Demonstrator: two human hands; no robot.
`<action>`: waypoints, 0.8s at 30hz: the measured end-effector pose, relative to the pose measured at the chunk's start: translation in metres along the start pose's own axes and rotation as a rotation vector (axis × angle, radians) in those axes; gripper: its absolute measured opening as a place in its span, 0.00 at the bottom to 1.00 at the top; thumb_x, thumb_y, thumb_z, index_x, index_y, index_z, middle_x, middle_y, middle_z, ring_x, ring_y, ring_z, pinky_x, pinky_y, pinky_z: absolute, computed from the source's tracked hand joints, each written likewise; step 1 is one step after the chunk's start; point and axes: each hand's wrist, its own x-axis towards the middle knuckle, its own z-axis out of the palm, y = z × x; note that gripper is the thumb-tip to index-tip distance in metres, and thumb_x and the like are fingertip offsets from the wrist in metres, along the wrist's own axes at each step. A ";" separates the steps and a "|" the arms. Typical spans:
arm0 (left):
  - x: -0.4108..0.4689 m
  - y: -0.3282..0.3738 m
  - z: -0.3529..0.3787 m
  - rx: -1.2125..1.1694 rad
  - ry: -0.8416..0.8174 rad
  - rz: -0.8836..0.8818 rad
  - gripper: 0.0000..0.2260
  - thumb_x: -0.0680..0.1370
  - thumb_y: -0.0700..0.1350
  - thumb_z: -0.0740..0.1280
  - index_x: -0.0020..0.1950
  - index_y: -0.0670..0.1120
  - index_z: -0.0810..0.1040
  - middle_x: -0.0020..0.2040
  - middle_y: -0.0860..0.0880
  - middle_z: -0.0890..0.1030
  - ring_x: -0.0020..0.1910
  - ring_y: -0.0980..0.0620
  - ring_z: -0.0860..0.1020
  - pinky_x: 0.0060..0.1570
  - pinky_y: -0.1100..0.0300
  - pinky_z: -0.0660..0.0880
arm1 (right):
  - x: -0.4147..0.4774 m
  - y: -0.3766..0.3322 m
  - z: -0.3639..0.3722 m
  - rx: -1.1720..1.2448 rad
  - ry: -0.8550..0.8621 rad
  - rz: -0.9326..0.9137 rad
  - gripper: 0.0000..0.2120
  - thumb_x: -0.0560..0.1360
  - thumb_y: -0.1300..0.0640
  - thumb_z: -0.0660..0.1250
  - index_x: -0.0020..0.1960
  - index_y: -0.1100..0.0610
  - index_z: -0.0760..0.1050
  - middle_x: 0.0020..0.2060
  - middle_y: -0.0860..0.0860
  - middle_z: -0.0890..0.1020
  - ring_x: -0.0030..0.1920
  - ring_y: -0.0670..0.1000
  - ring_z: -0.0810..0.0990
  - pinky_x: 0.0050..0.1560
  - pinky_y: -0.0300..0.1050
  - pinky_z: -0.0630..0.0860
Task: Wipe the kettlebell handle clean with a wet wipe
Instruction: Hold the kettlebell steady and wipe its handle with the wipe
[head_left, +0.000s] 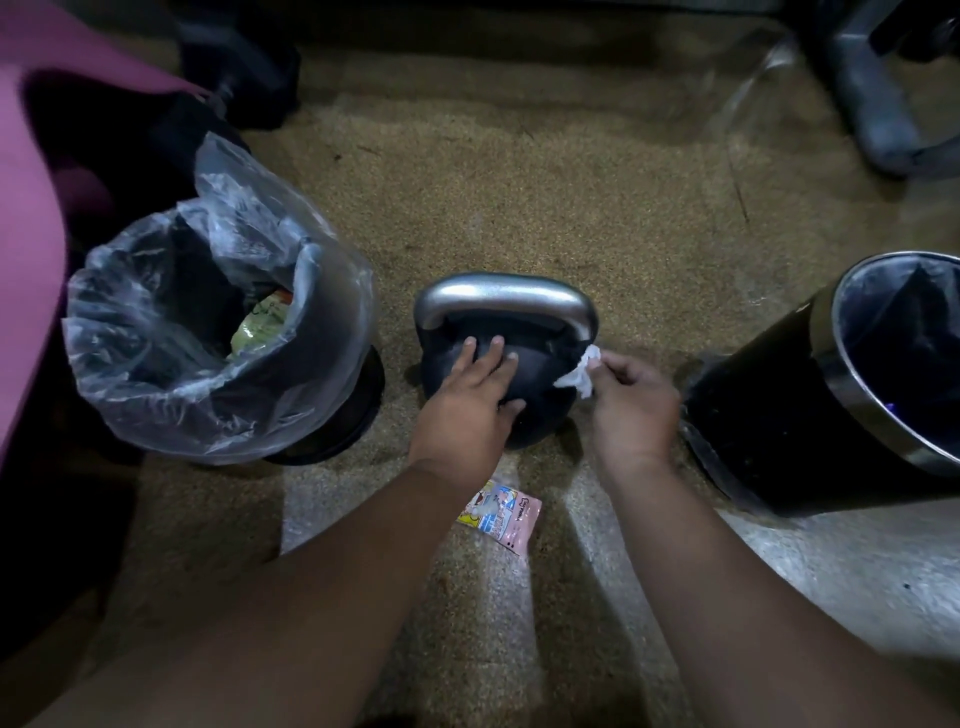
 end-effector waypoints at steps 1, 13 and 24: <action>-0.003 0.002 -0.007 -0.107 0.071 -0.028 0.21 0.80 0.48 0.66 0.73 0.49 0.72 0.73 0.52 0.71 0.75 0.53 0.65 0.72 0.59 0.63 | -0.005 -0.002 -0.001 0.009 -0.029 -0.018 0.08 0.73 0.62 0.71 0.40 0.50 0.81 0.39 0.48 0.85 0.40 0.46 0.82 0.45 0.40 0.77; -0.013 0.028 -0.028 -1.211 0.179 -0.570 0.10 0.78 0.38 0.69 0.58 0.45 0.83 0.51 0.44 0.85 0.50 0.51 0.81 0.56 0.50 0.76 | -0.052 -0.030 0.023 -0.022 -0.471 -0.129 0.07 0.74 0.66 0.69 0.46 0.56 0.83 0.41 0.49 0.86 0.44 0.46 0.84 0.48 0.39 0.79; 0.021 0.023 -0.037 -1.463 0.288 -0.923 0.04 0.80 0.37 0.65 0.49 0.42 0.80 0.41 0.47 0.83 0.41 0.53 0.82 0.45 0.65 0.80 | -0.034 -0.003 0.012 -0.654 -0.419 -0.708 0.15 0.71 0.59 0.70 0.58 0.58 0.81 0.56 0.51 0.80 0.60 0.50 0.77 0.66 0.43 0.71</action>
